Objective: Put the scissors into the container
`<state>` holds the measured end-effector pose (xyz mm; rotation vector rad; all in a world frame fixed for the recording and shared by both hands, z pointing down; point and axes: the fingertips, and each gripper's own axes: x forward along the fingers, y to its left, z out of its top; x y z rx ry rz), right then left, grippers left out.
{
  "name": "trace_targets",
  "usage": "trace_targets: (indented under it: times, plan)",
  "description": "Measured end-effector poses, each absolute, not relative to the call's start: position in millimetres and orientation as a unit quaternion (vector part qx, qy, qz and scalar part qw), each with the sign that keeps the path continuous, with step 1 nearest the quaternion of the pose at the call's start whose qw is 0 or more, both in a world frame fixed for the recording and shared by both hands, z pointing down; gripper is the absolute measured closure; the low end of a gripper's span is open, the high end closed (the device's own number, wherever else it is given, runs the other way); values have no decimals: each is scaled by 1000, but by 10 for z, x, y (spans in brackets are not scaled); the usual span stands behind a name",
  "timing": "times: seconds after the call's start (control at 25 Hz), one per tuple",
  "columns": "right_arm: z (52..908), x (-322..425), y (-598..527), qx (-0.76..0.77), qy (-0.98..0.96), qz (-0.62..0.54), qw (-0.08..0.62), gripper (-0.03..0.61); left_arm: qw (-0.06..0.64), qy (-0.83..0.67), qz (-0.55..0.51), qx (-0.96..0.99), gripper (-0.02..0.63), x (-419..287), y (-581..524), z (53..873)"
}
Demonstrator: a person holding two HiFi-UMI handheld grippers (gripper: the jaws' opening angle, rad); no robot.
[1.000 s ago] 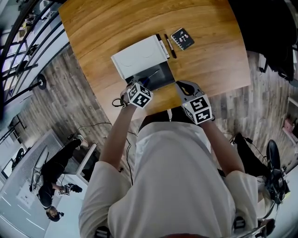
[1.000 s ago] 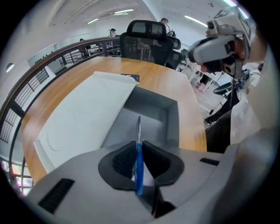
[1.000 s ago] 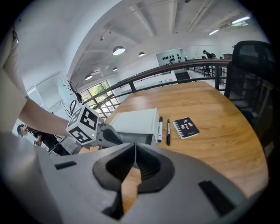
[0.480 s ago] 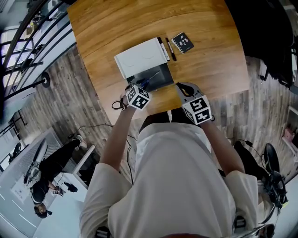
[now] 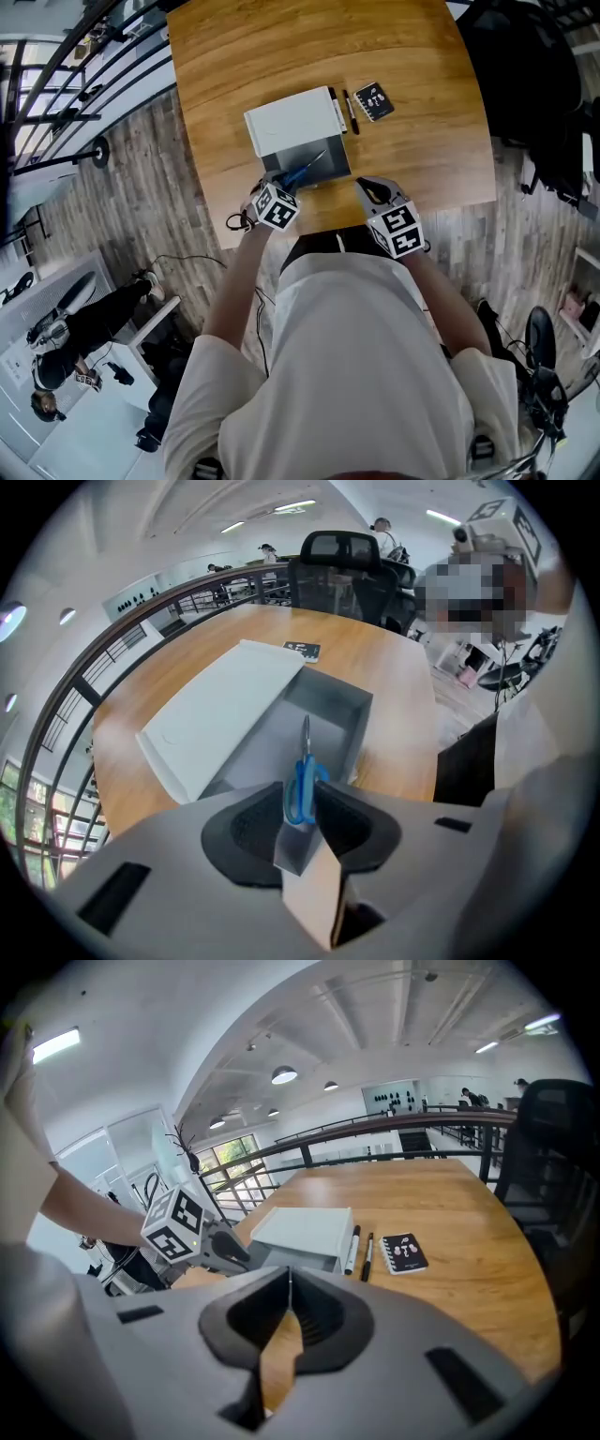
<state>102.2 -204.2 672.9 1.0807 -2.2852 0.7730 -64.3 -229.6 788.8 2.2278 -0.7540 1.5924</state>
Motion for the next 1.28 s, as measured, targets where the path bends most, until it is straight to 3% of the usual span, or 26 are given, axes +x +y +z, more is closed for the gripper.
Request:
trace_targets:
  times: [0.44, 1.28]
  plan:
    - [6532, 867, -1912, 382, -854, 249, 250, 566, 163, -325, 510, 780, 517, -882, -2071, 7457]
    - [5741, 401, -1613, 454, -840, 172, 243, 566, 168, -404, 302, 847, 591, -1353, -1695, 6124]
